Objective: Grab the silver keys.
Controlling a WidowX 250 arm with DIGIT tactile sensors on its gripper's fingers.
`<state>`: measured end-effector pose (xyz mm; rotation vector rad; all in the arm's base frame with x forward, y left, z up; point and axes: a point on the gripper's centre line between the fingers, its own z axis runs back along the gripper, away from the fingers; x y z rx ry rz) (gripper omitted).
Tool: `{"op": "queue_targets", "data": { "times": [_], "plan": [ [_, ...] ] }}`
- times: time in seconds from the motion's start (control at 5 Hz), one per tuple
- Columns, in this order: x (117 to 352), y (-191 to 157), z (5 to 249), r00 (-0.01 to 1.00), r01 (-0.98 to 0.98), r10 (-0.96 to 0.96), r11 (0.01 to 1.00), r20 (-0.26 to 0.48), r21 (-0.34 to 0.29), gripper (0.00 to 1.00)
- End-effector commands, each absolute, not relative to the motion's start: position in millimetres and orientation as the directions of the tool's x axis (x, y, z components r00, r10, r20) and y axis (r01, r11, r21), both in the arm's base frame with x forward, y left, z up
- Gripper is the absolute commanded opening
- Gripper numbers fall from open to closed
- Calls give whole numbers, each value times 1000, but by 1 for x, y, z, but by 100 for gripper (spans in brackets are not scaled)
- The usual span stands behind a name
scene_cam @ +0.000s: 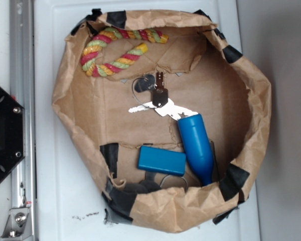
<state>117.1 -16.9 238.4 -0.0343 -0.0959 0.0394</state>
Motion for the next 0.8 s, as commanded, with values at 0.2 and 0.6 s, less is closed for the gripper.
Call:
{"op": "queue_targets", "data": {
  "times": [0.2, 0.6],
  "plan": [
    [167, -21, 229, 992, -57, 61, 998, 109, -34, 100],
    [219, 2, 212, 986, -22, 19, 1000, 165, 17, 100]
  ]
}}
